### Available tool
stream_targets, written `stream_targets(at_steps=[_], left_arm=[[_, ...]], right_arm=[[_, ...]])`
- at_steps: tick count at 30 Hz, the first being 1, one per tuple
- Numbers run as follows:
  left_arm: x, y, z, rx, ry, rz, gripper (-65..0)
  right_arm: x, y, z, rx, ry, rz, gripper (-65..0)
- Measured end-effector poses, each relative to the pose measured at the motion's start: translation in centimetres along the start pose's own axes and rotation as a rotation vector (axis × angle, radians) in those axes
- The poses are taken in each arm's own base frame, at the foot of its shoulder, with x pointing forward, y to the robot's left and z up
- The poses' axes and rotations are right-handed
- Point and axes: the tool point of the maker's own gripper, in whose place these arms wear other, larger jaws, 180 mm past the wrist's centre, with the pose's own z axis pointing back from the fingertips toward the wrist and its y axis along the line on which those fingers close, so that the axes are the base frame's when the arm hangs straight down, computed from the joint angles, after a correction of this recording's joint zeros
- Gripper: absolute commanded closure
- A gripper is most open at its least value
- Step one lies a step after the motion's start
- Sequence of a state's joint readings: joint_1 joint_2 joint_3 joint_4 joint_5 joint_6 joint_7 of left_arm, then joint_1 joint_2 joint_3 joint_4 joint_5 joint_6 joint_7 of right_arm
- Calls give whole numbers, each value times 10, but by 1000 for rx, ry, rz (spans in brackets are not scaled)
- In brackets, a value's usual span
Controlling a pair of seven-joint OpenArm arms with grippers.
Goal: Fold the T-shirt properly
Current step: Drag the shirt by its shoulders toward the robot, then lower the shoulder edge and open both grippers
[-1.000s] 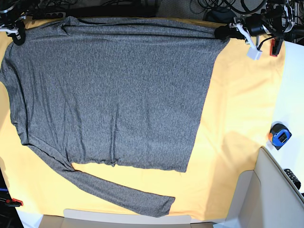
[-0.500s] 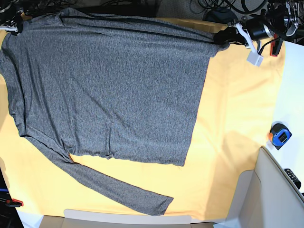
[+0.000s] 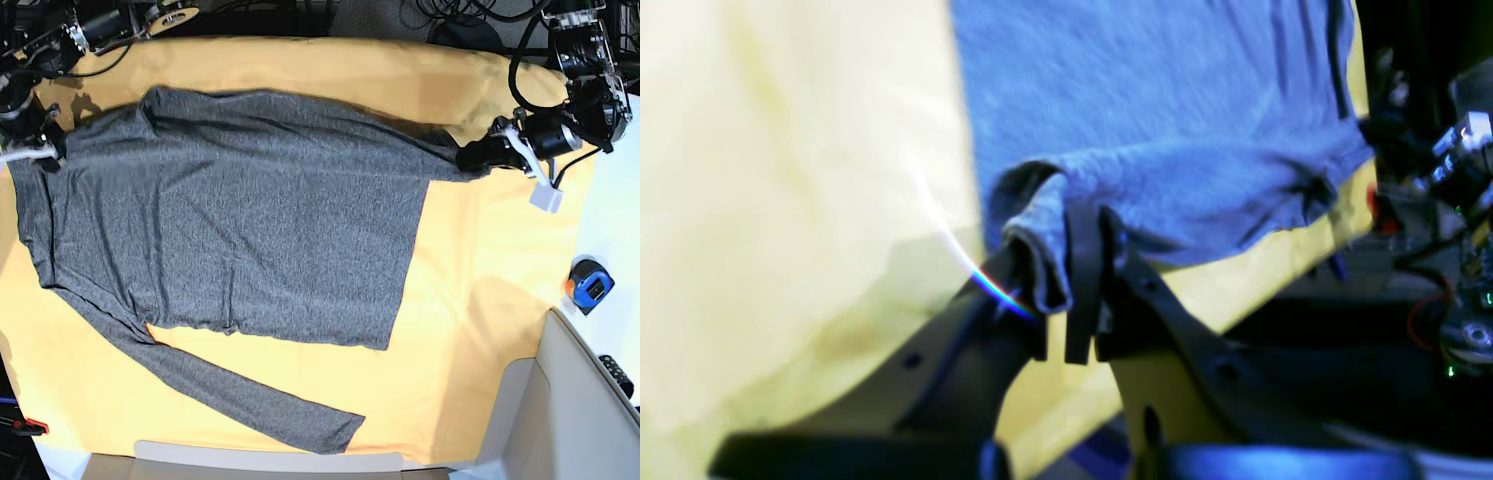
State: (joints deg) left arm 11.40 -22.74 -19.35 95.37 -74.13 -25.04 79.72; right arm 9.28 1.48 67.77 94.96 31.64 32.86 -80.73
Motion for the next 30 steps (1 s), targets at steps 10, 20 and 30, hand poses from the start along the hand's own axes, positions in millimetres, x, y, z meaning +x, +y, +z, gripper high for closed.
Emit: stream_targets(at_steps=[10, 20, 30], left_arm=[[-9, 33, -11, 2, 17, 157, 0], [-29, 60, -11, 140, 106, 140, 0], [-31, 62, -10, 151, 114, 137, 0]], right_arm=[[2, 0, -28, -31, 42, -9, 0], [-6, -8, -49, 5, 26, -70, 0], [-9, -25, -38, -13, 35, -45, 0]])
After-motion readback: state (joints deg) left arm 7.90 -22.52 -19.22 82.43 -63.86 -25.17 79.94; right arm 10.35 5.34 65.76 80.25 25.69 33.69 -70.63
